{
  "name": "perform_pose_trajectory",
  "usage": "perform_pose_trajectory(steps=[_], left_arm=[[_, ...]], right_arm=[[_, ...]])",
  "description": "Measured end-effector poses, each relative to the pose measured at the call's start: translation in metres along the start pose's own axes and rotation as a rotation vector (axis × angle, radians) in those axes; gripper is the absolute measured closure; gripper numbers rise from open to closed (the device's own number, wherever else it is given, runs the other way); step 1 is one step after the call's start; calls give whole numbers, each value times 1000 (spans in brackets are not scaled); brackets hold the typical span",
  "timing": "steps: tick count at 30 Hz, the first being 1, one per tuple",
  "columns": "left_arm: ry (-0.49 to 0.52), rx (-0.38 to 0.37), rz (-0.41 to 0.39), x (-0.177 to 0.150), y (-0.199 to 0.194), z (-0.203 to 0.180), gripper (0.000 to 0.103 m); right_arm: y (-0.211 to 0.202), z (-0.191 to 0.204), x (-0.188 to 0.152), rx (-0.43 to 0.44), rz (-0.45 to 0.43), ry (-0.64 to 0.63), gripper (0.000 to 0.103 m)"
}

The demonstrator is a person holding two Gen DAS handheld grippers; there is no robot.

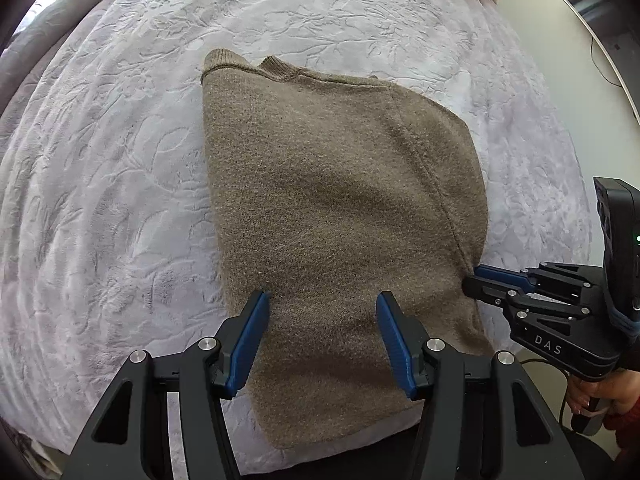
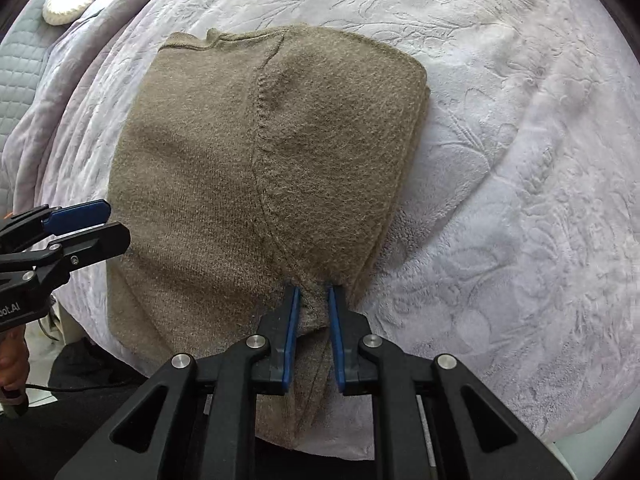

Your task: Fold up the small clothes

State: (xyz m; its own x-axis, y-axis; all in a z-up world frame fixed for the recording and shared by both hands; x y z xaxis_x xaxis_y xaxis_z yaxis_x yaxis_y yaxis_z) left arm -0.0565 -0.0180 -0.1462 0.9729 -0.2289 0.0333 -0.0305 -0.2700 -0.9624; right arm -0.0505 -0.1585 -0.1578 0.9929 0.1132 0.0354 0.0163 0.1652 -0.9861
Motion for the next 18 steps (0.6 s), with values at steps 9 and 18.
perform_pose_trajectory(steps=[9,18], left_arm=[[-10,53,-21,1,-11,7,46],[-20,117,-35,2,-21,11,43]], right_arm=[[-29,-13,-5,30,-34,98,85],[-41,-14,7,41,-46,143,85]])
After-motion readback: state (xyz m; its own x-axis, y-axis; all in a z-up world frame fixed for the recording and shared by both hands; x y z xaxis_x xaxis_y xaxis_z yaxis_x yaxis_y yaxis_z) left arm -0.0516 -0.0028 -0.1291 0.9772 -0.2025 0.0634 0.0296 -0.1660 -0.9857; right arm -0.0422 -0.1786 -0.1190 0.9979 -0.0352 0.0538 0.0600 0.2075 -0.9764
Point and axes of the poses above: each gripper's, at about its wrist camera, not at the fingertips, and y roughly the way its jaws point, z to its left, x to its top, the point moved 5 cm from there along y, roughly the way its jaws point, and after that the axes turned 12 degrees about -y, right-handed, at the moved point
